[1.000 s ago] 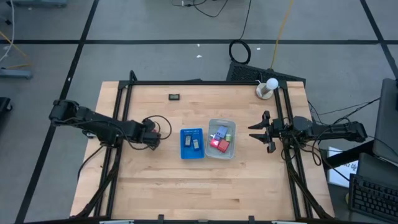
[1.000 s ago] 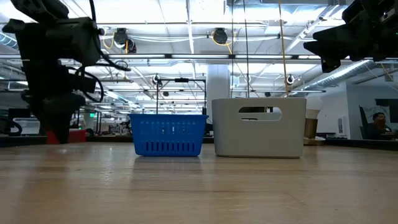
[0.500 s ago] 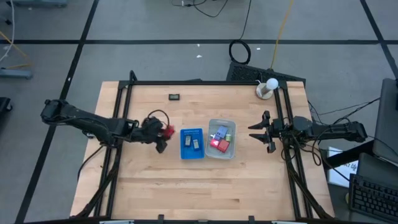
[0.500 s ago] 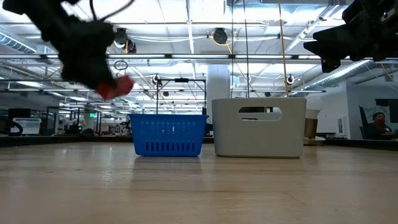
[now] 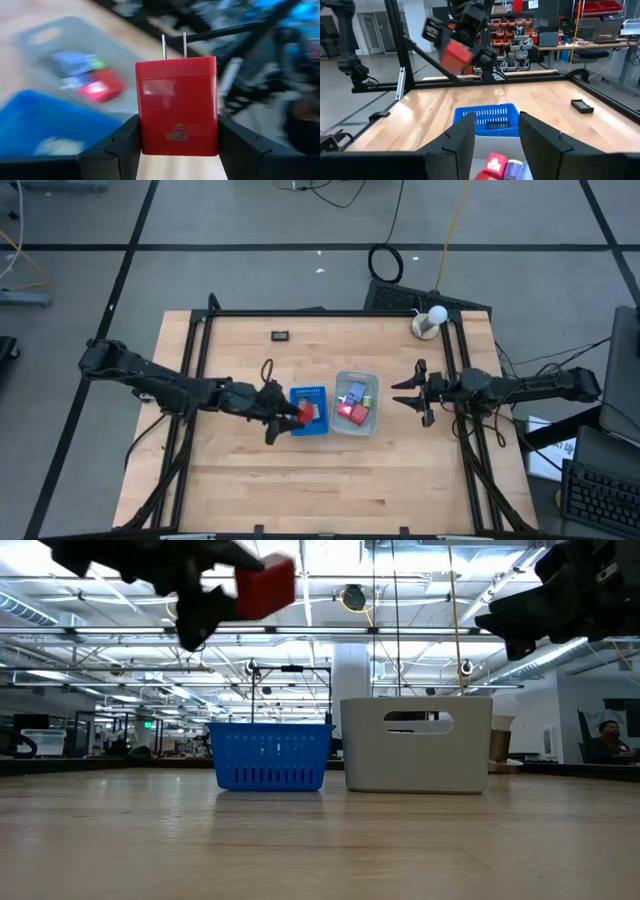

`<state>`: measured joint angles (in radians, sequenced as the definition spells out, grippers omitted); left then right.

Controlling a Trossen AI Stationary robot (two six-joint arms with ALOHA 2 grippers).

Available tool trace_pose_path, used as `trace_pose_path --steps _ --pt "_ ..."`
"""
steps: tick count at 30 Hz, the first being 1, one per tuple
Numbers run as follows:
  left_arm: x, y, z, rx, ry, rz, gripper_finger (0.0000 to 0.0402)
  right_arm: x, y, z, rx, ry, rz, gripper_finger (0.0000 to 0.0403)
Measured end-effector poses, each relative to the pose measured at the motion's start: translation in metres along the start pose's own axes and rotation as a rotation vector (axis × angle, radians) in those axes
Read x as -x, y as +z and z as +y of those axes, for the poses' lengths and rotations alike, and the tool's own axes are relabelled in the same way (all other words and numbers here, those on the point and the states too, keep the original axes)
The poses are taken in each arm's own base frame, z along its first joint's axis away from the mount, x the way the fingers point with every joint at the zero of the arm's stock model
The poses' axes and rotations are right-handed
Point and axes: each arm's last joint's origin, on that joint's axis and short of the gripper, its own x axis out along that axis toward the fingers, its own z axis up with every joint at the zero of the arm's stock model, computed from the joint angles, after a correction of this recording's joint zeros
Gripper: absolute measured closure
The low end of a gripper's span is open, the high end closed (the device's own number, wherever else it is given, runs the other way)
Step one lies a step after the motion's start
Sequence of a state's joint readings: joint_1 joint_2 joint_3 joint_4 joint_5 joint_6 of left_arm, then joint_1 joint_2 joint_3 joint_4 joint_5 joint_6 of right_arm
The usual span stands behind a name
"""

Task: Pick & Place Office items
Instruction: Put the red charger adapter into the gray bin

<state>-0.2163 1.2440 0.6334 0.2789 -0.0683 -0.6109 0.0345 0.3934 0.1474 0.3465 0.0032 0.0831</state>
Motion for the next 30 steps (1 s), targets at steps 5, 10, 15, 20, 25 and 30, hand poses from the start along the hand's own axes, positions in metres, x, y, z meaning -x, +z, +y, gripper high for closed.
trace_pose_path --steps 5,10,15,20,25,30 --pt "-0.019 0.003 -0.002 0.003 -0.214 -0.028 0.0179 -0.014 -0.002 0.000 0.026 0.004 -0.013 0.0259" --pt "-0.031 0.003 0.006 0.034 -0.293 -0.020 0.0189 -0.028 -0.005 0.001 0.067 0.014 -0.031 0.0259" --pt "-0.044 -0.003 0.016 0.095 -0.287 0.039 0.0189 -0.040 -0.010 0.007 0.093 0.054 -0.063 0.0255" --pt "-0.064 0.000 0.013 0.089 -0.341 0.093 0.0180 -0.062 -0.005 0.016 0.100 0.088 -0.043 0.0216" --pt "-0.086 0.010 0.004 0.050 -0.433 0.131 0.0188 -0.090 -0.001 0.028 0.133 0.134 0.000 0.0156" --pt "-0.095 0.018 0.005 0.030 -0.424 0.179 0.0178 -0.114 0.004 0.048 0.178 0.201 0.002 0.0110"
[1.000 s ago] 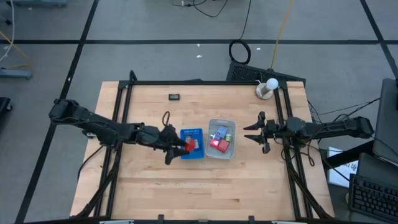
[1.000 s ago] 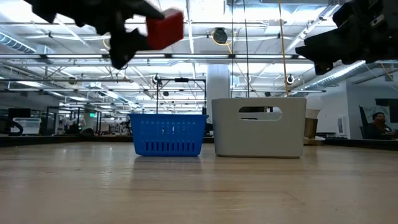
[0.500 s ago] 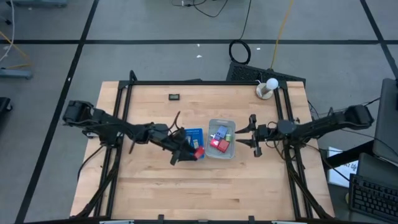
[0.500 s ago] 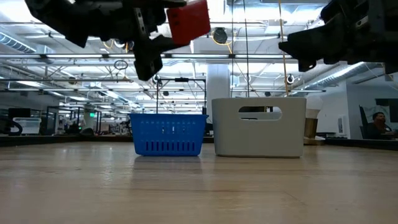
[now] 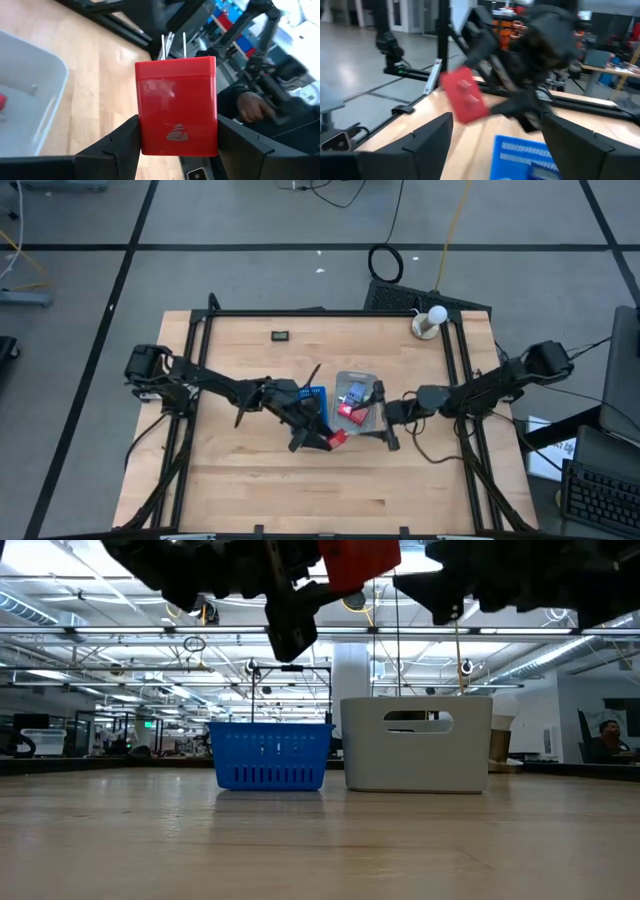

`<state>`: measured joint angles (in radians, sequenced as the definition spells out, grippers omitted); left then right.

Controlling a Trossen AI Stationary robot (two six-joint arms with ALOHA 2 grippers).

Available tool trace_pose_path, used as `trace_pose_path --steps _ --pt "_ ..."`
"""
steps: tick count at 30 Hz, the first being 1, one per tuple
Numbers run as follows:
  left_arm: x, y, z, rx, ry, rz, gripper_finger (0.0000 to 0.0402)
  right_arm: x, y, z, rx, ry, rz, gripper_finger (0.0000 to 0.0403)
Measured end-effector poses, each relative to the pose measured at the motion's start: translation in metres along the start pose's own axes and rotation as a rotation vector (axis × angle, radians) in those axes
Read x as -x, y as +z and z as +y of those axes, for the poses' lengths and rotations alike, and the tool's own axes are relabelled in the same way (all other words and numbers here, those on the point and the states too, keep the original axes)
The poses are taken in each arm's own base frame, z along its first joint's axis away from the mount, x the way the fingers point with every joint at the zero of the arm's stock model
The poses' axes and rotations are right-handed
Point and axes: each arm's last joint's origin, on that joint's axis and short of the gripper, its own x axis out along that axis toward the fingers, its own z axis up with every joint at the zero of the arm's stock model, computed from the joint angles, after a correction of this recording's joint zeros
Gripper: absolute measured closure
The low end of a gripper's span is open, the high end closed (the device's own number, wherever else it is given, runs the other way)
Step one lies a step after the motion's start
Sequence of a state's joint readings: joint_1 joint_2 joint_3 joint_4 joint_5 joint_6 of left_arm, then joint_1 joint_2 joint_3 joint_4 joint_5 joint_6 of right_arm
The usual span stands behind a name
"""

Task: Pick & Place Office items
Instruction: Put the red charger adapter into the gray bin

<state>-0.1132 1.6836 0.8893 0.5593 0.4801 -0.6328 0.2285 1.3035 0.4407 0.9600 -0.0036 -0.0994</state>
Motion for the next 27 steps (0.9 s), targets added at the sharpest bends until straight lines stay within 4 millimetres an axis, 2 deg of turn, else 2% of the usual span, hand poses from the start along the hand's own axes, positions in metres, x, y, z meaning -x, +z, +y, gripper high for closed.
trace_pose_path --steps 4,9,15,22,27 --pt "0.000 0.005 0.002 -0.008 0.018 0.012 0.0178 -0.017 0.003 0.009 0.027 0.037 0.008 0.0097" --pt "0.000 0.006 0.001 -0.003 -0.002 0.019 0.0189 -0.034 0.004 0.011 0.046 0.043 0.014 0.0101" --pt "0.001 0.006 0.002 0.009 0.021 0.003 0.0171 -0.050 -0.001 0.014 0.050 0.110 0.038 0.0108" --pt "0.001 0.006 0.002 0.012 0.026 0.008 0.0188 -0.055 -0.002 0.014 0.070 0.124 0.042 0.0113" --pt "0.001 0.006 0.003 0.013 0.029 0.012 0.0169 -0.055 -0.002 0.014 0.076 0.124 0.044 0.0133"
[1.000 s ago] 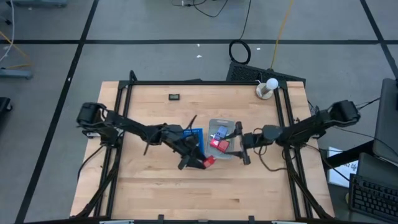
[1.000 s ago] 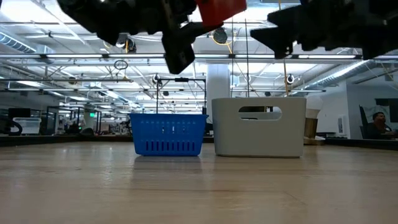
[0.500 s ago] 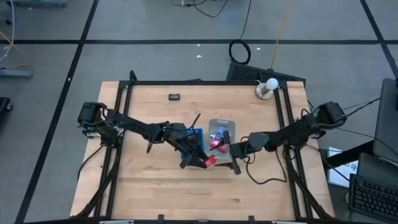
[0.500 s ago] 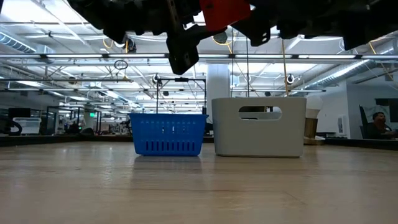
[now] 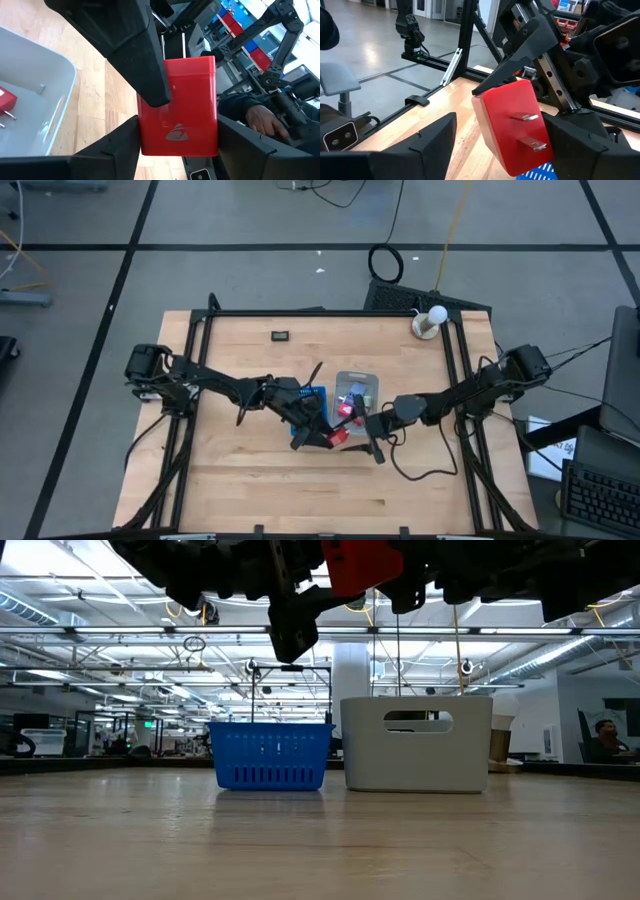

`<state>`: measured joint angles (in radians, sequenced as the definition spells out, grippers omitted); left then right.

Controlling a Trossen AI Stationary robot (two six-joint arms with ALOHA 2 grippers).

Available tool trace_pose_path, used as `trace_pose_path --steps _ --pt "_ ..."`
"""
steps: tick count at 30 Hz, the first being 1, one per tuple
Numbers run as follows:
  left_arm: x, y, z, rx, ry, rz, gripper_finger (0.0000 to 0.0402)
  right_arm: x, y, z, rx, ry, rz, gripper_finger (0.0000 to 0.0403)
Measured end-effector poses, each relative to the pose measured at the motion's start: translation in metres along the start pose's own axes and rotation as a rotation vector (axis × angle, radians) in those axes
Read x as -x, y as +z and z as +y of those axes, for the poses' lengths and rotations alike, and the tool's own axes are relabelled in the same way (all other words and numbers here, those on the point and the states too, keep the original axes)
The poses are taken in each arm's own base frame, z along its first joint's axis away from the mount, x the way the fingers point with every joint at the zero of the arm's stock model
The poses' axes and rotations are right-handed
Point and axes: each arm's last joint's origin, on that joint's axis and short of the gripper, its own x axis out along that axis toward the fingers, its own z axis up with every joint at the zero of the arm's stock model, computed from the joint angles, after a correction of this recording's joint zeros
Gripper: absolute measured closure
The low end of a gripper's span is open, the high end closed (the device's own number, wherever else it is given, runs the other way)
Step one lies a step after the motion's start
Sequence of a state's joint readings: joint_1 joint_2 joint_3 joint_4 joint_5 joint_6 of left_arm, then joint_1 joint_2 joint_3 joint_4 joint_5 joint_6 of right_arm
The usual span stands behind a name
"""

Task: Pick & Place Office items
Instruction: Put the red charger adapter into the gray bin

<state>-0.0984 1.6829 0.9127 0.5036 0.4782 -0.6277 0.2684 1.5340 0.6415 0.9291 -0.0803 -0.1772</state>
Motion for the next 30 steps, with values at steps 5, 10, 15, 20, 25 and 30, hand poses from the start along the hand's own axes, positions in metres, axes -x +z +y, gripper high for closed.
trace_pose_path --steps 5,10,15,20,25,30 --pt "0.0000 0.0000 -0.0001 -0.002 -0.001 0.000 0.0168 0.0000 -0.0005 0.0001 0.000 0.000 0.006 0.0172" --pt "0.0010 0.0012 0.0016 0.002 0.001 -0.002 0.0189 0.0001 -0.0006 -0.0004 0.024 -0.006 0.007 0.0221" --pt "0.0013 0.0015 0.0015 0.003 -0.012 0.004 0.0168 0.0001 -0.0007 -0.0001 0.051 -0.001 0.007 0.0265" --pt "0.0015 0.0017 0.0018 -0.004 -0.008 0.002 0.0147 0.0002 -0.0017 0.0004 0.048 0.004 0.016 0.0275" --pt "0.0015 0.0021 0.0024 -0.056 0.011 -0.011 0.0152 0.0002 -0.0029 0.0005 0.042 0.006 0.028 0.0278" --pt "0.0038 0.0043 0.0059 -0.052 0.007 -0.009 0.0157 0.0011 -0.0029 0.0003 0.037 0.002 0.041 0.0280"
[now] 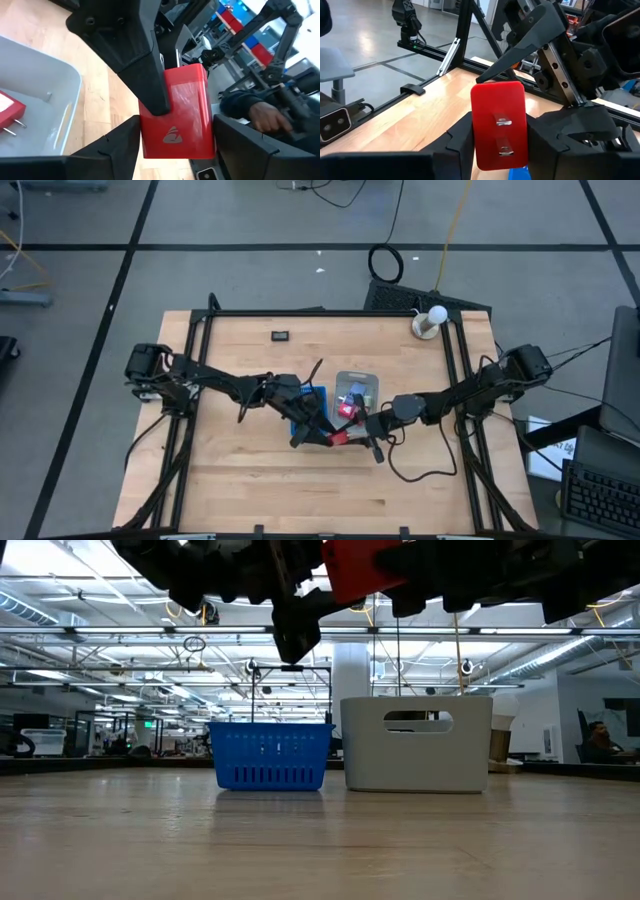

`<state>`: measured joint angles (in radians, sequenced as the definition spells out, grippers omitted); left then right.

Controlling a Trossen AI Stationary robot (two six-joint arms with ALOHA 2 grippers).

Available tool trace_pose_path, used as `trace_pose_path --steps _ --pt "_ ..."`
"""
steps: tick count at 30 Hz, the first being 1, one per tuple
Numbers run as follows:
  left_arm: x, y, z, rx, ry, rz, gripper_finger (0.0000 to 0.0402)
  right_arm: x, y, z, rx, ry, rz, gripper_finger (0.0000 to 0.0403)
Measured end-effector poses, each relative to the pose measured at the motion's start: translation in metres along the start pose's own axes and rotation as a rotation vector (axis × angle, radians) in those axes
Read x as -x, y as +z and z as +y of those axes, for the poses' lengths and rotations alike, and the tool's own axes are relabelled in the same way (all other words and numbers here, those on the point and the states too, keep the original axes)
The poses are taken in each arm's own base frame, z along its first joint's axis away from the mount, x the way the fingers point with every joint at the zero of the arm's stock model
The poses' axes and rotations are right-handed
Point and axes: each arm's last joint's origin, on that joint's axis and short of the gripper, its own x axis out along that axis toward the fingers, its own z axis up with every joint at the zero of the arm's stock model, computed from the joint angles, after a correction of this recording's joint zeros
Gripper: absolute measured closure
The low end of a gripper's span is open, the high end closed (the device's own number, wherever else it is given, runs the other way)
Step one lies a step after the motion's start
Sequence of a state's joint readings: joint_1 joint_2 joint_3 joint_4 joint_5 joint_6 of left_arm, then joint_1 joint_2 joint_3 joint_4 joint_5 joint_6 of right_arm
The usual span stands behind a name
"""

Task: Pick & Place Office items
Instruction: Put the red charger adapter into the gray bin

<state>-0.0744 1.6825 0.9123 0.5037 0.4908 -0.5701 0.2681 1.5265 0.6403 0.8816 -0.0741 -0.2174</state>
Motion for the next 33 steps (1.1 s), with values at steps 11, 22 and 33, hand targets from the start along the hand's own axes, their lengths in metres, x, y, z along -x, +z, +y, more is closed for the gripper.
trace_pose_path --steps 11,22,33 --pt "0.026 0.027 0.006 -0.029 -0.128 -0.023 0.0131 0.009 0.007 -0.005 -0.054 -0.003 0.036 0.0278" --pt "0.059 0.044 -0.003 -0.123 -0.059 -0.060 0.0130 0.032 0.027 -0.007 -0.109 0.003 0.090 0.0278" --pt "0.115 0.042 -0.040 -0.236 0.370 -0.058 0.0130 0.044 0.033 -0.008 -0.121 -0.016 0.134 0.0278"
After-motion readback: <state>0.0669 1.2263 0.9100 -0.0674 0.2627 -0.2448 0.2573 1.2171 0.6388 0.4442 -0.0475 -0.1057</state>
